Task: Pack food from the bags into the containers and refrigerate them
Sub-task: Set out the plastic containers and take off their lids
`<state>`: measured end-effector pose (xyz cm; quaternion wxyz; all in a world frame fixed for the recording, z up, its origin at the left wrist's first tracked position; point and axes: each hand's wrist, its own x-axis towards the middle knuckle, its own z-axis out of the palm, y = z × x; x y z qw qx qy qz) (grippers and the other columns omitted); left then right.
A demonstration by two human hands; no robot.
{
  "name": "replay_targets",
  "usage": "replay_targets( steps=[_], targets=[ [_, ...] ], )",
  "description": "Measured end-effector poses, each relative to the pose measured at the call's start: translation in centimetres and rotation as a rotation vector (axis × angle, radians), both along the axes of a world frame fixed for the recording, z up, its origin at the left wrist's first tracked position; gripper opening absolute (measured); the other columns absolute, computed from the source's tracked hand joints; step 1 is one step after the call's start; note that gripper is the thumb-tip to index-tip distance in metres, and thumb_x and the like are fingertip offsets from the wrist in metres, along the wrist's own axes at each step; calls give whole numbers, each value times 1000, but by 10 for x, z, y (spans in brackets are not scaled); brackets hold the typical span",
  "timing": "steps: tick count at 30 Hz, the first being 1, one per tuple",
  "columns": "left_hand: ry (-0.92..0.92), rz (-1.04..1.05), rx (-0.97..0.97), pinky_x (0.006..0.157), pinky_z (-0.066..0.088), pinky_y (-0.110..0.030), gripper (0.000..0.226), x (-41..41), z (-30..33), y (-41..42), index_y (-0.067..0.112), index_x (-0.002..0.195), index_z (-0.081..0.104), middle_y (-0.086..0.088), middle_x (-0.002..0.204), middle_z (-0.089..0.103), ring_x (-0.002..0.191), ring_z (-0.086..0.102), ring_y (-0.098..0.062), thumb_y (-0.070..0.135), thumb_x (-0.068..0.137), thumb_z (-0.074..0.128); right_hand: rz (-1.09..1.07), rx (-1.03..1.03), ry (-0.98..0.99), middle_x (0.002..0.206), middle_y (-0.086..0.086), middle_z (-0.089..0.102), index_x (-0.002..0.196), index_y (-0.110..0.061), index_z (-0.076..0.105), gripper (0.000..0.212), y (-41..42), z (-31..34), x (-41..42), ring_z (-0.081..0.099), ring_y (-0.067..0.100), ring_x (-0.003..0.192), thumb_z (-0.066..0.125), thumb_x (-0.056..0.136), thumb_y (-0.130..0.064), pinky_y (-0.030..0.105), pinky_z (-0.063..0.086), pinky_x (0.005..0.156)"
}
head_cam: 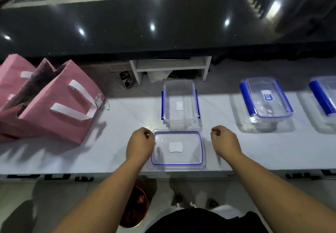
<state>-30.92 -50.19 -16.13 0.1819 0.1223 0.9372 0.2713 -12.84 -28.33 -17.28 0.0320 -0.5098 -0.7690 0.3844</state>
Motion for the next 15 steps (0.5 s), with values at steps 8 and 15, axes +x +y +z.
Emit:
replay_targets(
  steps=[8,15],
  targets=[
    [40,-237,271,69,49,-28,15,31,42,109,27,94,67,13,95,68,81,65,-12,30,101,55,-162,144,151,110,5,72,116,-16,70,23,76,46,35,63,26,98,53,101,-18,35,53,86],
    [-33,-301,269,68,49,-28,13,83,40,213,28,97,68,15,93,69,84,64,-10,34,101,56,-254,200,160,113,2,71,116,-18,71,25,178,59,81,62,24,99,52,100,-21,31,46,83]
  ],
)
